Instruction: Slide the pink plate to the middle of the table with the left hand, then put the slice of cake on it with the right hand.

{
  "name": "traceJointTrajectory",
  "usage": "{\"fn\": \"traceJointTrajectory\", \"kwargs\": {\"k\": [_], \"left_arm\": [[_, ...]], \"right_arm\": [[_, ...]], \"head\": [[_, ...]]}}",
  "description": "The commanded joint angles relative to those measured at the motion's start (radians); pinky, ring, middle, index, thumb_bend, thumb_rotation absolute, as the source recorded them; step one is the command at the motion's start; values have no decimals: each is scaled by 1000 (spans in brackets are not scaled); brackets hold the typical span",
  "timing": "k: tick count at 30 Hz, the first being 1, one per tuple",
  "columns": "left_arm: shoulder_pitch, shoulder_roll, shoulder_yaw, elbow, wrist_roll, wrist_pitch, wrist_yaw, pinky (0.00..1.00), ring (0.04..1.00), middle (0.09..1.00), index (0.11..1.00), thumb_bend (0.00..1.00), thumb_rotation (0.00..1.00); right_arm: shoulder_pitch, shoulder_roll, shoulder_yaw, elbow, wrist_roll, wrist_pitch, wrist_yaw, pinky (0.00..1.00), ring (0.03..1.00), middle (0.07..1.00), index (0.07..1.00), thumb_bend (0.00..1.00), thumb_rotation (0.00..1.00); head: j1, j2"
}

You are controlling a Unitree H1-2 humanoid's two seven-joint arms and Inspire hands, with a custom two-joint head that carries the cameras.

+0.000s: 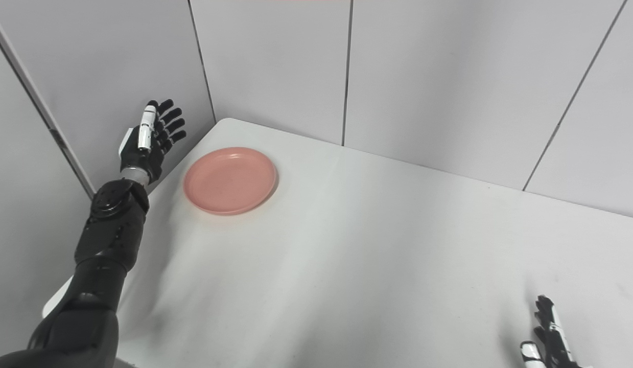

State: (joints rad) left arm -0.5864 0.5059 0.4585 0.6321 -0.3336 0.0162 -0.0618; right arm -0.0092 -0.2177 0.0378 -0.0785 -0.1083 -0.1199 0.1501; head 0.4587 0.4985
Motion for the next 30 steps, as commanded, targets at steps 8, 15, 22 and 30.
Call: {"fn": "traceJointTrajectory", "kwargs": {"k": [8, 15, 22, 30], "left_arm": [[-44, 19, -9, 28, -2, -61, 2, 859, 868, 860, 836, 370, 1000], [-40, 3, -4, 45, -6, -63, 18, 851, 859, 856, 840, 365, 1000], [-36, -20, 1, 48, -22, -61, 16, 842, 859, 859, 837, 372, 1000], [-25, -34, -5, 46, -31, -74, 5, 848, 866, 868, 847, 361, 1000]], "right_arm": [[18, -14, -12, -24, 3, 32, -2, 1000, 1000, 1000, 1000, 381, 1000], [21, -12, -11, -41, 8, 47, 0, 1000, 998, 1000, 1000, 389, 1000], [24, -14, -10, -48, 3, 50, 0, 1000, 993, 1000, 998, 397, 1000], [24, -12, -11, -48, 12, 48, 3, 1000, 998, 1000, 999, 404, 1000]], "head": [[0, 2], [0, 5], [0, 9], [-1, 12]]}}
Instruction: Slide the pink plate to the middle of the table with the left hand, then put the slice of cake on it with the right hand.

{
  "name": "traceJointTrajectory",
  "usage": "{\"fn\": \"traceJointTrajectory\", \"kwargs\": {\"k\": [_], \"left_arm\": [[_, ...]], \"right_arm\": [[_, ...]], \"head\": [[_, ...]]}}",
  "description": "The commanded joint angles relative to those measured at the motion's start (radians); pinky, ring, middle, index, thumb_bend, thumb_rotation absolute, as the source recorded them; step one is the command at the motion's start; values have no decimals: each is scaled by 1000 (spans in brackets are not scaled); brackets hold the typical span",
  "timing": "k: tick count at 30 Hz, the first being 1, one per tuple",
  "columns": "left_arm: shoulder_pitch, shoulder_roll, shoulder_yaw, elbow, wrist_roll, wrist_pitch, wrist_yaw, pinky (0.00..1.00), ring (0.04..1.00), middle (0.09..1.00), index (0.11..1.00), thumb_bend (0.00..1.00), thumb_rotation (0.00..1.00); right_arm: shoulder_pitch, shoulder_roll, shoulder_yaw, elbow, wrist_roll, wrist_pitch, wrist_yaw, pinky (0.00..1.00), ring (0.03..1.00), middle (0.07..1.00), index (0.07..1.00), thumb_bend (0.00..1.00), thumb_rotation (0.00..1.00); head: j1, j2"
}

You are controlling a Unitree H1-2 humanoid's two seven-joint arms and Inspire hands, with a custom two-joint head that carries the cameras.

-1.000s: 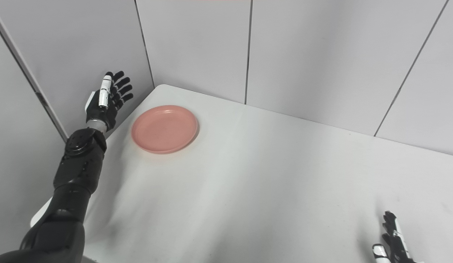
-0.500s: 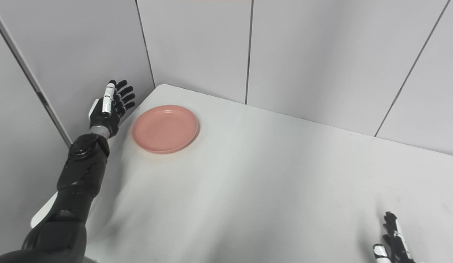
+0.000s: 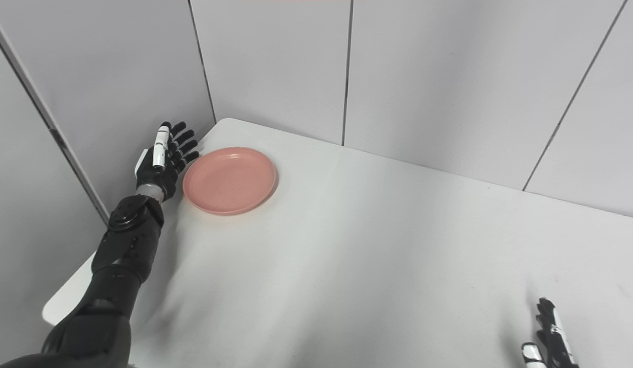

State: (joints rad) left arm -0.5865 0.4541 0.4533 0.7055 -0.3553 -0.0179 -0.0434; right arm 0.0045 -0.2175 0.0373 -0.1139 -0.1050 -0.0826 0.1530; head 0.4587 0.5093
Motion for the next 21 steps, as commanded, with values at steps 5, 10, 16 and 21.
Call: {"fn": "traceJointTrajectory", "kwargs": {"k": [5, 10, 16, 21], "left_arm": [[-20, 11, -2, -15, -6, -50, -12, 853, 867, 864, 836, 376, 1000], [-16, 7, 2, -11, -15, -53, -22, 866, 880, 880, 851, 388, 1000], [-11, 10, -5, -5, -6, -54, -19, 874, 891, 895, 868, 359, 1000], [-4, 7, -4, -6, -1, -60, -7, 860, 876, 875, 845, 327, 1000]], "right_arm": [[12, -12, -12, -19, 4, 25, -3, 1000, 996, 1000, 999, 404, 1000], [13, -14, -13, -24, 6, 28, -1, 1000, 998, 1000, 1000, 405, 1000], [15, -14, -14, -29, 12, 30, 2, 1000, 998, 1000, 1000, 402, 1000], [15, -16, -14, -29, 17, 28, 4, 1000, 1000, 1000, 1000, 388, 1000]], "head": [[0, 6], [1, 10], [2, 14], [2, 19]]}}
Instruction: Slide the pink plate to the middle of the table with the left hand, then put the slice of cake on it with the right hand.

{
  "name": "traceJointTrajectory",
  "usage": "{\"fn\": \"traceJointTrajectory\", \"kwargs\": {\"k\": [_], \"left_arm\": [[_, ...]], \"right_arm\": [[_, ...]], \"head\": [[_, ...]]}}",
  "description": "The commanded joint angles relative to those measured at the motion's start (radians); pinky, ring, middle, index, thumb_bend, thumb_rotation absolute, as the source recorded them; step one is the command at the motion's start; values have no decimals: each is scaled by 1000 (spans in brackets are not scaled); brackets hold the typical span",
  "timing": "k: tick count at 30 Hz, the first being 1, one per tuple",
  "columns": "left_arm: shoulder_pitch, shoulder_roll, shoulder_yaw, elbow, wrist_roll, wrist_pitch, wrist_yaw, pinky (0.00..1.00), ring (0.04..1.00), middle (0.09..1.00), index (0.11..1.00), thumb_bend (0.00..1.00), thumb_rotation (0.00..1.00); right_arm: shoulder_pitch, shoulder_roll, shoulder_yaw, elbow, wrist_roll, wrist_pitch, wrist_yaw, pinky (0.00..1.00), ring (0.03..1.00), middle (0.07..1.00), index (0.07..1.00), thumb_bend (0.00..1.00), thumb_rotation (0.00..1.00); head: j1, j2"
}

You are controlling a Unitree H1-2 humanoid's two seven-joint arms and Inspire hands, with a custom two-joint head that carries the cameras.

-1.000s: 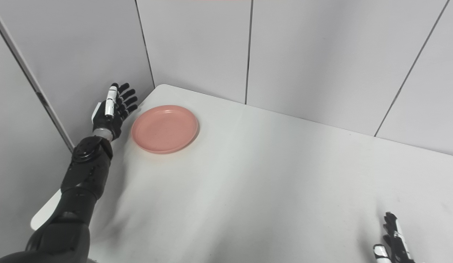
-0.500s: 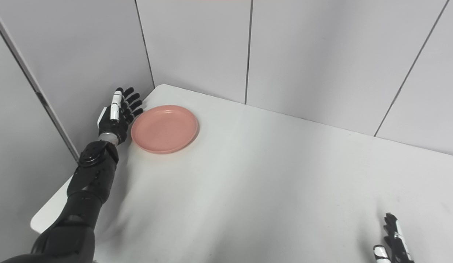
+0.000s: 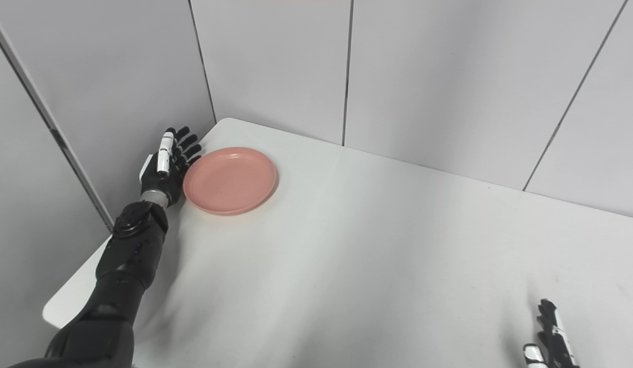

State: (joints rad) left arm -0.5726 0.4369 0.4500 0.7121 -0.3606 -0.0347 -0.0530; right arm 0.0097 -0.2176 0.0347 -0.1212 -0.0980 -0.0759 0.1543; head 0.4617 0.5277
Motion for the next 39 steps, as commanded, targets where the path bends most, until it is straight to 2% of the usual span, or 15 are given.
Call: {"fn": "traceJointTrajectory", "kwargs": {"k": [1, 12, 18, 26, 29, 33, 39], "left_arm": [[-17, 24, -2, -12, 5, -44, 3, 860, 876, 874, 845, 323, 1000], [5, 0, -24, -43, 5, -31, -10, 843, 864, 858, 832, 346, 1000], [10, -32, -55, -42, 12, -33, -9, 860, 868, 864, 837, 371, 1000], [4, -57, -94, -9, 6, -63, -53, 829, 860, 860, 849, 362, 1000], [-1, -74, -116, -4, 11, -72, -66, 855, 878, 874, 851, 375, 1000], [-3, -100, -152, -29, 29, -61, -68, 822, 848, 846, 818, 380, 1000], [-5, -135, -189, -57, 38, -38, -72, 855, 872, 873, 856, 408, 1000]], "right_arm": [[10, -16, -12, -22, 10, 21, 3, 1000, 1000, 1000, 1000, 385, 1000], [11, -24, -11, -21, -1, 11, 0, 1000, 996, 1000, 1000, 396, 1000], [13, -20, -10, -37, -8, 38, -4, 1000, 996, 997, 994, 406, 1000], [7, -15, -10, -29, -7, 41, -6, 1000, 996, 999, 994, 416, 1000], [3, -15, -7, -18, -11, 29, -6, 1000, 999, 1000, 996, 416, 1000], [-4, -13, -5, 9, -21, -13, -17, 1000, 985, 990, 983, 404, 1000], [-4, -7, -2, 11, -28, -18, -23, 988, 976, 982, 977, 423, 1000]], "head": [[0, 1], [-6, 11], [-16, 16], [-28, 21], [-42, 23], [-60, 27], [-86, 36]]}}
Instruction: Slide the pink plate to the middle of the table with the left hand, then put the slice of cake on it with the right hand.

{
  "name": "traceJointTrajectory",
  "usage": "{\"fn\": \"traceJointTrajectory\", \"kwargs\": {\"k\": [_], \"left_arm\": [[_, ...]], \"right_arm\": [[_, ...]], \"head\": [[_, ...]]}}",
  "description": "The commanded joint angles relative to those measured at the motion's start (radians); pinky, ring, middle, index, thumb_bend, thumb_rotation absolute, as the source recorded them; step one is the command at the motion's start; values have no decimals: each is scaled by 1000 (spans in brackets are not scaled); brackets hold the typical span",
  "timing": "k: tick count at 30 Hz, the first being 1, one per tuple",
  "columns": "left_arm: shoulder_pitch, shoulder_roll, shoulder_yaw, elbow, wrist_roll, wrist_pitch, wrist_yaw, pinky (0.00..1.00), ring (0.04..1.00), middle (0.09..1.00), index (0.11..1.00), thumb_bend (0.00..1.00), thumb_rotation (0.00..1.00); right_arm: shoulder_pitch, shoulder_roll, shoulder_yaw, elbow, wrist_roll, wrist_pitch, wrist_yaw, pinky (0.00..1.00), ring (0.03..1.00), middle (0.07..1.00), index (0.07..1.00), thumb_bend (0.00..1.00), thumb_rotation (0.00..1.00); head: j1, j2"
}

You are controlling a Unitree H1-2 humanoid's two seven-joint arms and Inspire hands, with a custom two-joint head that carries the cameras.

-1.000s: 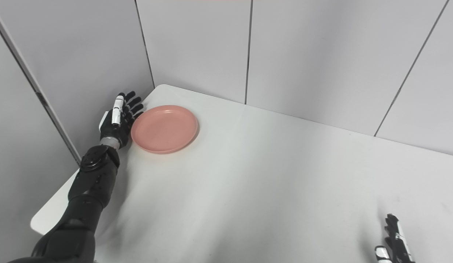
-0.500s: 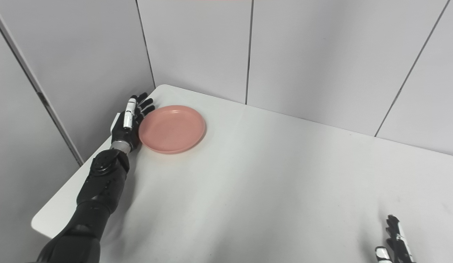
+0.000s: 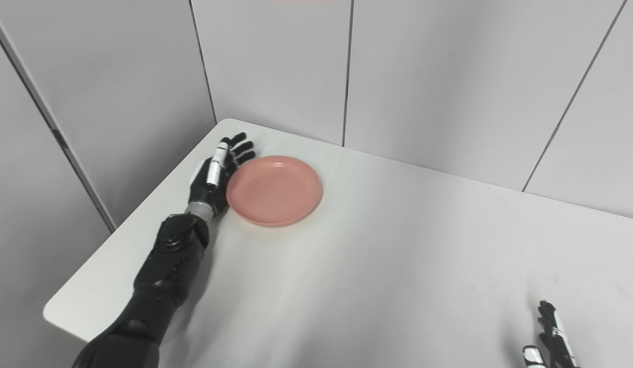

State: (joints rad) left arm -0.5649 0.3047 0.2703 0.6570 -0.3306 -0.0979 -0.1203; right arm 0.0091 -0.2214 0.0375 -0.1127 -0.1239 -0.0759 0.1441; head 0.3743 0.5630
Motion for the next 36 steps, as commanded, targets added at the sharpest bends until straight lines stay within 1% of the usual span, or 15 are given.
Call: {"fn": "traceJointTrajectory", "kwargs": {"k": [1, 5, 8, 11, 15, 21, 24, 25, 28, 29, 30, 31, 32, 33, 36], "left_arm": [[-15, -10, -15, -1, 10, 28, -6, 857, 873, 873, 857, 408, 1000], [-14, -31, -34, -23, 20, 39, 2, 850, 864, 868, 853, 384, 1000], [-10, -58, -45, -60, 25, 54, 16, 850, 864, 867, 850, 361, 1000], [-6, -85, -56, -92, 27, 68, 11, 846, 856, 858, 837, 374, 1000], [5, -105, -76, -148, 37, 107, 13, 852, 865, 863, 842, 377, 1000], [13, -140, -101, -183, 37, 142, 4, 864, 873, 874, 857, 377, 1000], [13, -154, -114, -186, 38, 159, -6, 869, 873, 872, 858, 377, 1000], [13, -157, -117, -186, 38, 162, -9, 868, 872, 871, 857, 377, 1000], [14, -169, -124, -187, 32, 175, -19, 862, 866, 865, 850, 368, 1000], [14, -173, -128, -189, 32, 179, -23, 863, 867, 865, 852, 365, 1000], [16, -176, -136, -191, 37, 182, -28, 863, 868, 866, 853, 363, 1000], [17, -177, -142, -192, 41, 183, -32, 865, 871, 869, 856, 363, 1000], [19, -179, -150, -195, 43, 185, -38, 865, 872, 871, 857, 362, 1000], [20, -180, -156, -197, 44, 187, -42, 867, 874, 873, 858, 364, 1000], [28, -193, -182, -211, 51, 199, -56, 868, 876, 874, 855, 371, 1000]], "right_arm": [[-3, -1, -4, 2, -6, -19, -14, 985, 976, 982, 976, 425, 1000], [-3, 2, -1, 2, -21, -27, -21, 970, 964, 972, 970, 433, 1000], [-4, 6, 3, 4, -24, -30, -24, 968, 962, 973, 970, 435, 1000], [-5, 10, 9, 10, -39, -41, -32, 949, 953, 971, 967, 454, 1000], [-4, 18, 18, 0, -56, -32, -44, 950, 949, 967, 966, 468, 1000], [-6, 24, 29, 4, -49, -24, -41, 981, 974, 983, 976, 466, 1000], [-4, 30, 36, -2, -65, -25, -50, 978, 975, 980, 975, 459, 1000], [-4, 32, 38, -3, -69, -25, -53, 971, 971, 979, 974, 461, 1000], [-5, 39, 46, -6, -95, -22, -63, 951, 962, 975, 971, 437, 1000], [-5, 41, 49, -7, -100, -20, -65, 953, 963, 975, 970, 437, 1000], [-6, 44, 52, -9, -105, -16, -67, 954, 964, 975, 970, 436, 1000], [-7, 46, 54, -10, -108, -13, -67, 957, 968, 977, 971, 431, 1000], [-7, 49, 58, -13, -117, -9, -70, 959, 969, 978, 972, 430, 1000], [-7, 52, 61, -15, -124, -7, -72, 955, 968, 978, 973, 424, 1000], [-10, 64, 70, -20, -140, 1, -77, 961, 973, 979, 976, 418, 1000]], "head": [[-5, 3], [-19, 7], [-51, 18], [-71, 24], [-102, 31], [-146, 42], [-189, 51], [-189, 51], [-246, 61], [-246, 61], [-268, 65], [-268, 65], [-295, 70], [-295, 70], [-341, 80]]}}
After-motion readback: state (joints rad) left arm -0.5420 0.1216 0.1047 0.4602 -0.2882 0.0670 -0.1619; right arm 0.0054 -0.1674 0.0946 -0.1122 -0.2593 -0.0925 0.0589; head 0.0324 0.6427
